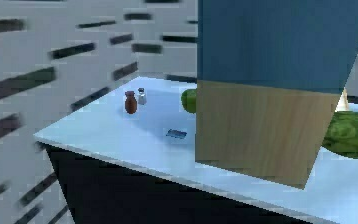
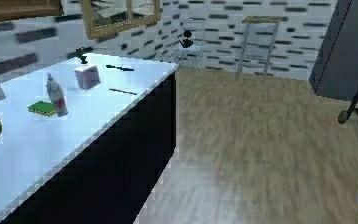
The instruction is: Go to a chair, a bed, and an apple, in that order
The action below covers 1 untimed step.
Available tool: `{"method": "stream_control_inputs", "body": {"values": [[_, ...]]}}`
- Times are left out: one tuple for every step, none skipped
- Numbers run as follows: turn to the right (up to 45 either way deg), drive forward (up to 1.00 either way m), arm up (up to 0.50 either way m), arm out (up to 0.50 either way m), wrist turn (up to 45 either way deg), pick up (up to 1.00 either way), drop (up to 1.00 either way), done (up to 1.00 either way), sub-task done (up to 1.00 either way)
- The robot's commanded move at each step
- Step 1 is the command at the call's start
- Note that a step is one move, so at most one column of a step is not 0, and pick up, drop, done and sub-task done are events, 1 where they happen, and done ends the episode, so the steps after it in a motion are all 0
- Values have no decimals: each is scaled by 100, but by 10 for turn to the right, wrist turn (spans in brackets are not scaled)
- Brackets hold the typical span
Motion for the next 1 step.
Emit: {"method": "stream_control_inputs", "body": {"values": [[0,0,0,0,0,0,0,100,0]]}}
